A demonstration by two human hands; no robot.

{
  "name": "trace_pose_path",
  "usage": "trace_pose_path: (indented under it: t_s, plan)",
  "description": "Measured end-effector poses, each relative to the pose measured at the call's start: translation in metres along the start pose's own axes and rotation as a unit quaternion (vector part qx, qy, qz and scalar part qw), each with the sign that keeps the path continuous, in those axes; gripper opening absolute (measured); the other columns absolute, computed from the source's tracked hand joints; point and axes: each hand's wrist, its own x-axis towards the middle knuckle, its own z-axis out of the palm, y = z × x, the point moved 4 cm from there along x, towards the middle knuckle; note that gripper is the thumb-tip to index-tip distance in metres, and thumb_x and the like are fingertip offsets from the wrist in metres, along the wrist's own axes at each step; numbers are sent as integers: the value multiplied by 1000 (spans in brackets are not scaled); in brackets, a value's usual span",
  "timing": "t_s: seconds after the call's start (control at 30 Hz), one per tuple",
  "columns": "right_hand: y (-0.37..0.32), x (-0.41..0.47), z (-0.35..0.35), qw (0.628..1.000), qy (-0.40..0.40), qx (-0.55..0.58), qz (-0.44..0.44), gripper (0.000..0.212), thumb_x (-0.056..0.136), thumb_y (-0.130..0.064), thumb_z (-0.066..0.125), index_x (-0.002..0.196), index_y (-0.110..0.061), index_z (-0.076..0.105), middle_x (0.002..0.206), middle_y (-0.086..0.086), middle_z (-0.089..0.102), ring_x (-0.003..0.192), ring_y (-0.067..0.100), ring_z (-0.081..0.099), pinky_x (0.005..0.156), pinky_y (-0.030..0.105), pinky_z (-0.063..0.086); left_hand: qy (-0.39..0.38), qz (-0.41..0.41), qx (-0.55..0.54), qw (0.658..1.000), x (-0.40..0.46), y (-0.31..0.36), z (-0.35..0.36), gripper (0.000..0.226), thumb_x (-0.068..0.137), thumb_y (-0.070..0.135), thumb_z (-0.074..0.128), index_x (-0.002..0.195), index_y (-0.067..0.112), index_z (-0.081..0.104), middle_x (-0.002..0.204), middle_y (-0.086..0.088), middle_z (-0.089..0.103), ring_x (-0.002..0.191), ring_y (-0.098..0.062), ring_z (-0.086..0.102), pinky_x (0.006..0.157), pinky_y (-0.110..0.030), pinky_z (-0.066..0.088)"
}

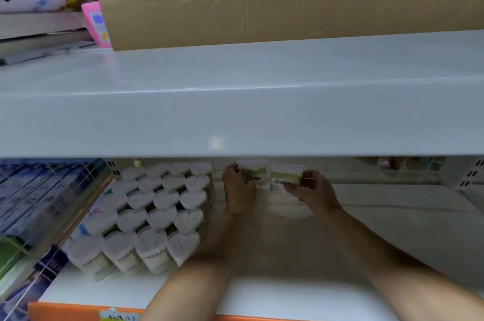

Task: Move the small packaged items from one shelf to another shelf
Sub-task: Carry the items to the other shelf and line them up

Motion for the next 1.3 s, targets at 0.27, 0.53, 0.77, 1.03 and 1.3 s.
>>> trace_pose_path:
  t_s: [0.27,0.53,0.77,1.03,1.3]
  plan:
    - [2,4,47,998,3,-54,-19,34,67,-21,92,87,-26,65,83,-4,71,82,19,71,78,38,58,61,3,50,997,-18,4,-15,48,94,15,56,138,6,41,133,-14,47,122,-27,49,101,-33,40]
    - [-4,9,69,995,41,-84,-44,37,62,-25,93,71,-34,58,65,-16,63,67,3,62,69,28,51,62,81,110,989,-44,20,-29,45,92,5,53,135,-2,41,133,-20,44,122,-30,44,98,-30,34]
    - [1,5,68,995,23,-98,-11,39,68,-26,90,93,-21,60,87,-1,68,87,21,67,78,33,55,96,137,71,983,-66,22,-28,36,78,5,54,104,23,38,99,7,41,95,-18,45,82,-32,41]
    - [-11,-21,-16,968,4,-249,-38,35,82,-20,75,114,-9,70,111,3,70,92,14,62,81,23,45,-37,174,173,969,-89,36,21,22,78,10,58,97,19,60,98,3,61,96,-17,57,83,-24,40]
    - [-10,-73,-147,915,-14,-403,-20,31,85,-19,71,115,-11,68,115,7,64,101,19,62,87,29,50,-222,203,303,904,-132,73,94,30,87,27,53,116,23,59,117,-3,62,110,-26,56,92,-33,44]
